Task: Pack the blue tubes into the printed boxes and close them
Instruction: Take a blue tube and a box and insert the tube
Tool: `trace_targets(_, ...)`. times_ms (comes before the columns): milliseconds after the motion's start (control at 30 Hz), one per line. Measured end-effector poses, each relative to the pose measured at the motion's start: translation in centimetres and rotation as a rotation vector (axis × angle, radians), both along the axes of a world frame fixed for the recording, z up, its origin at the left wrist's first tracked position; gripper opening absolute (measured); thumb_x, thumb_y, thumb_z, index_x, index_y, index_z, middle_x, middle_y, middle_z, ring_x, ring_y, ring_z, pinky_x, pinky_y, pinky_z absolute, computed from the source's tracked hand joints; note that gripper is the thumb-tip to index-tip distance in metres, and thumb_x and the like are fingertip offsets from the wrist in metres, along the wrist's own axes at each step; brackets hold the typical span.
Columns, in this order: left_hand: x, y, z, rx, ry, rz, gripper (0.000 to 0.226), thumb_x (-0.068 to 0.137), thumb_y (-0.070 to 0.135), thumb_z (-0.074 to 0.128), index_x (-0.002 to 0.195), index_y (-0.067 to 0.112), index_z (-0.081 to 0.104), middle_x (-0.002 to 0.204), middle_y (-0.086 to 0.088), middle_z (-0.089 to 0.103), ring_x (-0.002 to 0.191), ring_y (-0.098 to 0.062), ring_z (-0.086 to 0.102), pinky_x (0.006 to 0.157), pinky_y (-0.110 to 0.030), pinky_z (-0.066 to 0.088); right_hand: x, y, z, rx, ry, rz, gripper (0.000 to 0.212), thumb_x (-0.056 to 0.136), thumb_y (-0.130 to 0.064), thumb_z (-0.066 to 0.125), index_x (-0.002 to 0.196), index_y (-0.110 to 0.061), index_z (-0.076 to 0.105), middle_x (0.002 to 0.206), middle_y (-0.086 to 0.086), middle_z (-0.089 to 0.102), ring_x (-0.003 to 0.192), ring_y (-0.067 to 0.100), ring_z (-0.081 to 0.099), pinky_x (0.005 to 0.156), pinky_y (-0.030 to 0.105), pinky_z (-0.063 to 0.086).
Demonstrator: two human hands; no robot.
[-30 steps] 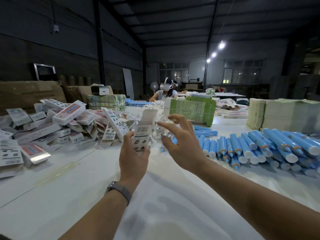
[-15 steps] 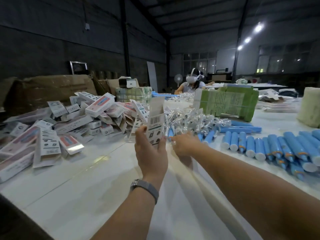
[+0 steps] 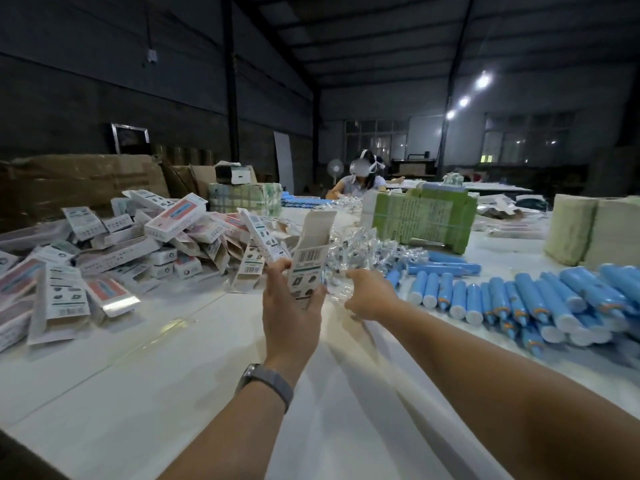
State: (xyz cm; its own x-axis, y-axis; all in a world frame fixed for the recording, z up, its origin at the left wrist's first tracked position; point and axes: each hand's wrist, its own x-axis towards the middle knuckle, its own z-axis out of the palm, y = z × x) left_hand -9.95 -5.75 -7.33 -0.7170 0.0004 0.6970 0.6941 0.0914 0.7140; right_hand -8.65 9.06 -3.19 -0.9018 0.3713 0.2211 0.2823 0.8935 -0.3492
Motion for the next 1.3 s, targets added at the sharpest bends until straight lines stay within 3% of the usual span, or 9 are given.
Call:
trace_targets(100,0.4,0.0,0.0,-0.016,-0.005,-0.028,0.062,0.084,0.016,0.080,0.109,0.045,0.031,0.118,0.000,0.063,0.106,-0.024,0.062,0.076,-0.017,0.045,1.4,0.5,0.4,-0.041,-0.013,-0.006,0.064,0.080,-0.001,0.068,0.140,-0.011,0.049,0.110,0.010,0.064,0.101,0.025,0.061,0.088,0.035,0.052)
trace_targets(400,1.0,0.0,0.2,-0.056,0.025,-0.034,0.062,0.082,0.014,0.080,0.115,0.040,0.034,0.117,-0.001,0.064,0.105,-0.027,0.063,0.085,-0.045,0.053,4.3,0.6,1.0,0.141,-0.136,0.057,0.046,0.087,-0.017,0.066,0.130,-0.004,0.055,0.119,0.014,0.062,0.106,0.028,0.059,0.091,0.039,0.052)
trace_targets(600,1.4,0.5,0.2,-0.026,-0.029,-0.082,0.065,0.081,0.017,0.082,0.106,0.050,0.031,0.102,0.026,0.058,0.091,-0.007,0.064,0.069,-0.016,0.046,5.4,0.4,0.3,0.055,-0.220,0.052,0.045,0.090,-0.017,0.060,0.133,-0.006,0.053,0.118,0.016,0.063,0.103,0.031,0.063,0.089,0.041,0.055)
trace_targets(700,1.4,0.6,0.2,-0.026,-0.055,-0.132,0.064,0.081,0.018,0.082,0.105,0.048,0.031,0.104,0.023,0.062,0.094,0.000,0.064,0.067,-0.016,0.046,5.6,0.2,0.6,-0.040,-0.232,0.039,0.051,0.082,-0.019,0.069,0.129,-0.005,0.055,0.088,0.007,0.059,0.081,0.024,0.066,0.081,0.039,0.060)
trace_targets(767,1.4,0.8,0.2,-0.037,-0.055,-0.155,0.062,0.081,0.018,0.082,0.104,0.047,0.032,0.106,0.018,0.064,0.092,-0.005,0.067,0.066,-0.019,0.049,5.6,0.2,0.5,-0.069,-0.202,0.021,0.049,0.081,-0.018,0.069,0.127,-0.005,0.057,0.095,0.009,0.061,0.088,0.025,0.068,0.083,0.039,0.059)
trace_targets(900,1.7,0.9,0.2,-0.056,-0.011,-0.175,0.067,0.080,0.014,0.081,0.103,0.053,0.032,0.104,0.015,0.066,0.086,-0.005,0.068,0.066,-0.029,0.055,5.9,0.7,-0.7,-0.270,0.111,-0.044,0.043,0.084,-0.018,0.058,0.126,-0.014,0.054,0.104,0.009,0.065,0.093,0.026,0.064,0.082,0.033,0.052)
trace_targets(1033,2.1,1.1,0.3,-0.108,0.057,-0.162,0.071,0.079,0.009,0.079,0.104,0.055,0.031,0.106,0.019,0.063,0.087,-0.004,0.066,0.067,-0.032,0.058,6.2,0.9,0.6,-0.429,0.569,0.011,0.059,0.091,-0.012,0.059,0.146,-0.021,0.039,0.075,-0.003,0.055,0.069,0.012,0.054,0.067,0.027,0.046)
trace_targets(1200,1.8,1.1,0.5,-0.109,0.042,-0.084,0.066,0.078,0.011,0.079,0.100,0.048,0.029,0.101,0.021,0.060,0.085,0.001,0.064,0.058,-0.014,0.052,8.5,-0.8,5.1,-0.654,0.998,0.224,0.048,0.088,-0.001,0.059,0.126,-0.027,0.047,0.073,0.001,0.057,0.065,0.019,0.059,0.061,0.036,0.055)
trace_targets(1300,1.8,1.0,0.4,-0.109,0.037,-0.064,0.067,0.078,0.012,0.080,0.102,0.046,0.028,0.102,0.016,0.061,0.084,0.007,0.062,0.058,-0.007,0.048,9.7,-2.2,6.9,-0.710,1.112,0.390,0.044,0.087,0.002,0.058,0.109,-0.034,0.046,0.068,-0.004,0.062,0.061,0.023,0.064,0.054,0.029,0.053)
